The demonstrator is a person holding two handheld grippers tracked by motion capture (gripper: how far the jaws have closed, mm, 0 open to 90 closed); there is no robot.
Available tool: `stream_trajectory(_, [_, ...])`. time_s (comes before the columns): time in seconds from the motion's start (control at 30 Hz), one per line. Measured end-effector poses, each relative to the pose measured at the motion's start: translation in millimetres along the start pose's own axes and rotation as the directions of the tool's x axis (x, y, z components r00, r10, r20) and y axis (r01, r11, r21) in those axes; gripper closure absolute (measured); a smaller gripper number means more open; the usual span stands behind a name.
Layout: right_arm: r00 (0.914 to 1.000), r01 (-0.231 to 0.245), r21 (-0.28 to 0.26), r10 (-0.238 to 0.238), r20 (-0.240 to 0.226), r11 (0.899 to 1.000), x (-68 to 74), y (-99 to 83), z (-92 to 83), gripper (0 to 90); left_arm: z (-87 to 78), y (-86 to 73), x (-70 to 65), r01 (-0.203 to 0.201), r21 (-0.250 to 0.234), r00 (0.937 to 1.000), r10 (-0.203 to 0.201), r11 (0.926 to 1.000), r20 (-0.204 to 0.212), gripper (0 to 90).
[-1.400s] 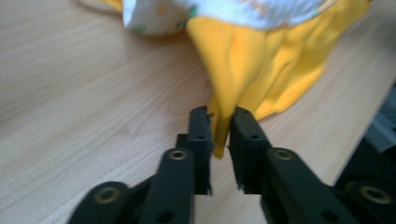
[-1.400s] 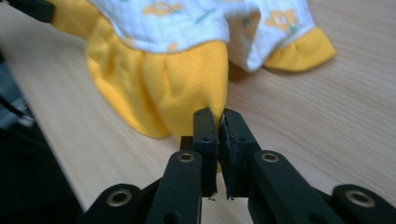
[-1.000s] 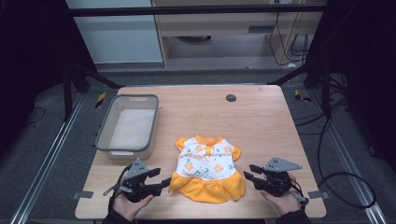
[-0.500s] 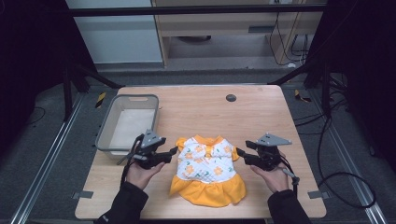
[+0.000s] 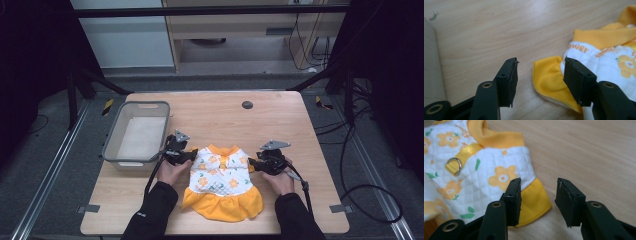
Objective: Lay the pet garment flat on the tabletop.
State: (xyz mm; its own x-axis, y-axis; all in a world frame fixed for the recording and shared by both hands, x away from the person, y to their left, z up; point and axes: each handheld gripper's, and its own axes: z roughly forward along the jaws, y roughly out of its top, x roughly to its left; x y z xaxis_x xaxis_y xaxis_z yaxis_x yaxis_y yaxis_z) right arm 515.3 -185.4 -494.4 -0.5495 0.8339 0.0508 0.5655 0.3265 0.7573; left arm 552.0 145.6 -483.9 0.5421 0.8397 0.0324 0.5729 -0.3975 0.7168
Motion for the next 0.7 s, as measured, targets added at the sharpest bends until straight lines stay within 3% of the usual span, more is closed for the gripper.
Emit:
stream_trajectory(0.1, [1.0000, -0.002, 0.019, 0.002, 0.005, 1.000, -0.1, -3.4, 4.3, 58.6, 5.9, -1.8, -4.5, -0.028, 0.022, 0.9995, 0.028, 0.9994, -0.012, 46.4])
stream_trajectory(0.27, [1.0000, -0.004, 0.025, 0.004, -0.001, 1.000, 1.1, -5.2, 6.9, 65.2, 8.6, -5.7, -4.8, -0.032, 0.017, 0.9994, 0.032, 0.9994, -0.012, 51.6])
stream_trajectory(0.37, [1.0000, -0.001, 0.025, 0.001, -0.002, 1.000, 2.8, -5.3, 7.0, 70.2, 9.0, -9.7, -4.1, -0.012, -0.008, 0.9999, 0.012, 0.9999, 0.011, 57.8])
stream_trajectory(0.4, [1.0000, -0.005, 0.026, 0.005, -0.006, 1.000, 4.0, -5.2, 6.9, 72.9, 9.0, -11.5, -3.1, 0.011, -0.016, 0.9996, -0.010, 0.9998, 0.026, 57.8])
stream_trajectory(0.43, [0.9998, -0.014, 0.032, 0.014, -0.011, 0.999, 6.7, -5.0, 6.7, 79.7, 9.3, -12.0, -2.7, 0.028, -0.021, 0.9987, -0.027, 0.9994, 0.043, 64.3])
stream_trajectory(0.6, [0.9984, -0.048, 0.035, 0.049, -0.030, 0.998, 6.3, -5.2, 6.0, 84.8, 9.2, -10.4, -9.7, 0.030, -0.014, 0.9981, -0.029, 0.9995, 0.054, 80.9])
stream_trajectory(0.7, [0.9985, -0.043, 0.032, 0.044, -0.032, 0.999, 6.9, -4.7, 5.1, 85.6, 8.1, -9.2, -11.5, 0.029, -0.001, 0.9985, -0.029, 0.9996, 0.048, 85.4])
